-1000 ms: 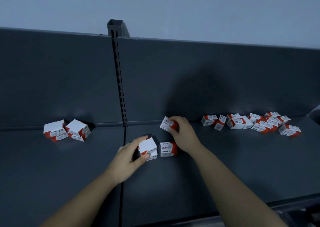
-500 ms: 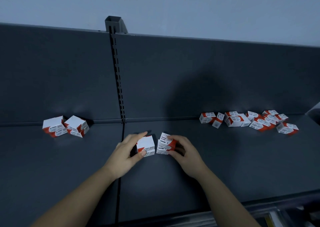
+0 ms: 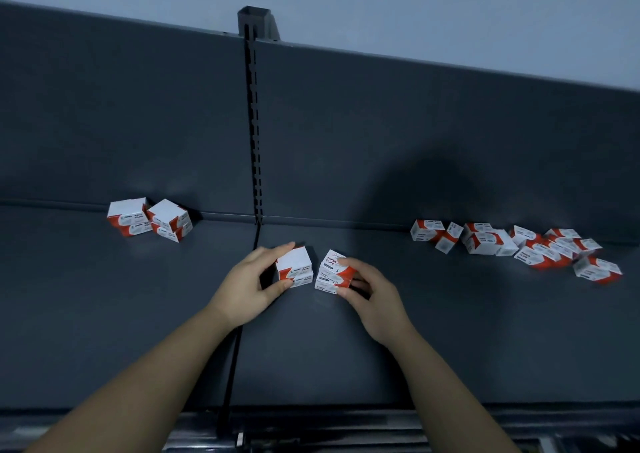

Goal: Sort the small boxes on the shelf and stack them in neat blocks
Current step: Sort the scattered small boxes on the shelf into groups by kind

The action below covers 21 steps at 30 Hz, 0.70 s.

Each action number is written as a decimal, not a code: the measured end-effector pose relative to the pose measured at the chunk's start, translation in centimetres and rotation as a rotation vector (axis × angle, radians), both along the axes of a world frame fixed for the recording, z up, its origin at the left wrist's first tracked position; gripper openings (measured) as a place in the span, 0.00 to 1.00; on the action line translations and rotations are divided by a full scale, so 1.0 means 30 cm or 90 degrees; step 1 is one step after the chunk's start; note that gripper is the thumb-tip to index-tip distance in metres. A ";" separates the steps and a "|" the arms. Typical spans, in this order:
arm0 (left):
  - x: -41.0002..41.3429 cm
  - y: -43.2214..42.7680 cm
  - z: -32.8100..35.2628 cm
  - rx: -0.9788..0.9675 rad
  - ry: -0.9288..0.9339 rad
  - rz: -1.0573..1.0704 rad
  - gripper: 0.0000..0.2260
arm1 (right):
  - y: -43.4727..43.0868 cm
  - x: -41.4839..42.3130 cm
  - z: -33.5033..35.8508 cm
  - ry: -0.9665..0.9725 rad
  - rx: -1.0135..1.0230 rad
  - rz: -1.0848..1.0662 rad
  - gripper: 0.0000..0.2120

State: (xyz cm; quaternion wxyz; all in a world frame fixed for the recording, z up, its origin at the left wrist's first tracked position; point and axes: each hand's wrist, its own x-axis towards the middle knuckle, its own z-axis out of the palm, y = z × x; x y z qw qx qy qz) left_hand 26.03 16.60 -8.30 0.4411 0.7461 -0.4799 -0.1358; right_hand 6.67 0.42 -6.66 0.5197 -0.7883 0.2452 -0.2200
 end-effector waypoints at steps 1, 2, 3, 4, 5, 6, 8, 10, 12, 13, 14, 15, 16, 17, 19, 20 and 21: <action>-0.001 -0.001 -0.001 -0.002 0.002 0.013 0.28 | -0.003 0.001 -0.002 -0.001 0.003 -0.001 0.24; -0.002 -0.003 -0.003 -0.006 0.005 0.025 0.28 | -0.007 0.002 -0.006 -0.001 0.007 -0.002 0.24; -0.003 -0.004 -0.004 -0.012 0.008 0.035 0.28 | -0.008 0.002 -0.008 -0.003 0.011 -0.003 0.24; -0.003 -0.005 -0.006 -0.019 0.011 0.044 0.28 | -0.009 0.003 -0.010 -0.005 0.014 -0.005 0.24; -0.004 -0.005 -0.006 -0.026 0.016 0.051 0.28 | -0.008 0.001 -0.008 -0.007 0.015 -0.007 0.23; -0.006 -0.004 -0.005 -0.031 0.022 0.055 0.28 | -0.005 0.002 -0.006 -0.009 0.014 -0.009 0.23; -0.007 -0.002 0.000 -0.041 0.034 0.053 0.28 | 0.004 0.002 0.002 -0.012 0.008 -0.013 0.24; -0.007 0.007 0.005 -0.054 0.051 0.050 0.28 | 0.024 0.006 0.010 -0.016 -0.003 -0.028 0.24; 0.000 0.032 0.017 -0.069 0.062 0.049 0.28 | 0.058 0.014 0.018 -0.028 0.001 -0.047 0.23; 0.008 0.052 0.026 -0.075 0.064 0.049 0.28 | 0.082 0.022 0.023 -0.034 0.007 -0.046 0.23; 0.021 0.077 0.035 -0.079 0.064 0.051 0.28 | 0.110 0.033 0.028 -0.035 0.006 -0.042 0.24; 0.038 0.108 0.045 -0.084 0.065 0.055 0.28 | 0.141 0.050 0.033 -0.034 -0.003 -0.033 0.24; 0.059 0.144 0.057 -0.086 0.064 0.060 0.29 | 0.176 0.074 0.039 -0.034 -0.017 -0.024 0.25; 0.082 0.183 0.070 -0.086 0.065 0.065 0.29 | 0.211 0.102 0.046 -0.036 -0.029 -0.014 0.25; 0.134 0.268 0.097 -0.082 0.065 0.067 0.29 | 0.289 0.178 0.064 -0.043 -0.038 0.001 0.26; 0.162 0.312 0.109 -0.081 0.065 0.067 0.29 | 0.331 0.222 0.074 -0.044 -0.044 0.006 0.27; 0.193 0.358 0.119 -0.081 0.063 0.072 0.29 | 0.375 0.267 0.082 -0.045 -0.053 0.010 0.27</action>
